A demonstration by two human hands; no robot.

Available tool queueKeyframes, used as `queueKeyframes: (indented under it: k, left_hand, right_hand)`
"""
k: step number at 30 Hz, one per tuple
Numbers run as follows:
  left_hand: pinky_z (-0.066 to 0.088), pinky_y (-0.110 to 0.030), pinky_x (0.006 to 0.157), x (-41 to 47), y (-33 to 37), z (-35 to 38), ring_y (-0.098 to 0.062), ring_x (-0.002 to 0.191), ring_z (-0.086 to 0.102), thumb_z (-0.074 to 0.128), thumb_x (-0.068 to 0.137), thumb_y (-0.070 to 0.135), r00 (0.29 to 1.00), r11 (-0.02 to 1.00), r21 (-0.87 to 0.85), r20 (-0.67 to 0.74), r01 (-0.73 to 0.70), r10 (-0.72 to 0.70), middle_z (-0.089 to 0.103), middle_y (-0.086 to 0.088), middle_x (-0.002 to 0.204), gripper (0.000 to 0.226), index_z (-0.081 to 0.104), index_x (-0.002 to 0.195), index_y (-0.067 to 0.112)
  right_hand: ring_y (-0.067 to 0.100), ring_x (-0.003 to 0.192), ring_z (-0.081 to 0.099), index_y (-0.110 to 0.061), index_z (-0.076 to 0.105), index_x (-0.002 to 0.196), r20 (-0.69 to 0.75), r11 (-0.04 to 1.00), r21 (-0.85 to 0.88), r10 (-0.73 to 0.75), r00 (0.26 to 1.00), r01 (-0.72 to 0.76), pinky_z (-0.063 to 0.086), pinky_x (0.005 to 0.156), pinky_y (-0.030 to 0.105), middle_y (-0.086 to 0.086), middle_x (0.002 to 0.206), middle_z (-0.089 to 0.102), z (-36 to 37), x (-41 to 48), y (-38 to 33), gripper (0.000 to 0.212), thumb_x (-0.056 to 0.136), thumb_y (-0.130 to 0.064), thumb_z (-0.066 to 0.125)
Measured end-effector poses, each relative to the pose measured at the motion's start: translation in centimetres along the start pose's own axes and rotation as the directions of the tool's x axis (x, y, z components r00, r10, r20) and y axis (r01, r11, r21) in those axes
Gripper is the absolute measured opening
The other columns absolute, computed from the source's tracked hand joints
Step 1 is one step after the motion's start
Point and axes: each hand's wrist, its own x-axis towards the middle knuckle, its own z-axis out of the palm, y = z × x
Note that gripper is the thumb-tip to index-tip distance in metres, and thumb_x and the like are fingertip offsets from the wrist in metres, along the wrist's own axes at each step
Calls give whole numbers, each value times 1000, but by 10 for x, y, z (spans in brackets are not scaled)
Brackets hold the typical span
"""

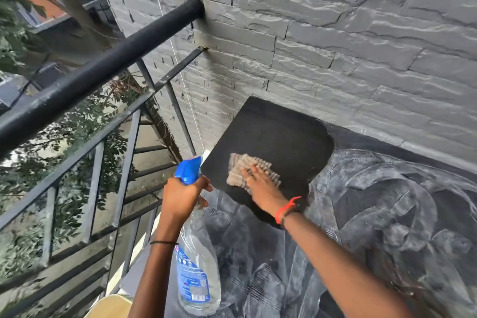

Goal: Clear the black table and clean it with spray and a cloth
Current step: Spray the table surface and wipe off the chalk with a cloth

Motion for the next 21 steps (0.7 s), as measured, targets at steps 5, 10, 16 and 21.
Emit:
queueKeyframes:
  k: [5,10,16,21]
  left_hand:
    - [42,-29,49,-14,-12,-7,-21,33,50,59,83,2,1000,1000,11,-19,23,-23,70,-4,61,14,60,72,11]
    - [44,-27,47,-28,-17,-14,-23,36,53,60,82,4,999,999,44,-30,30,-29,72,-8,68,13,62,70,8]
    - [46,-31,55,-51,-27,-9,-24,39,57,62,78,8,998,992,115,-24,53,-51,73,-7,68,17,65,62,13]
    - [43,-27,54,-76,-40,-4,-19,39,58,65,76,12,988,968,206,-92,144,-127,61,-10,46,12,69,73,1]
  right_hand:
    - [25,146,-7,-18,-5,150,-29,983,-31,-182,983,181,-4,119,35,8,155,-17,31,-78,-35,78,86,12,29]
    - [19,146,-4,-23,-1,151,-17,999,30,-26,1000,26,-9,110,22,0,157,-12,7,-99,19,76,89,9,30]
    - [23,146,4,-18,8,151,-11,995,-37,92,996,-92,3,117,34,10,158,2,-2,-46,25,66,93,-1,34]
    - [21,146,2,-18,5,151,20,998,-14,-54,998,54,2,118,30,7,158,-1,11,-81,24,73,89,9,34]
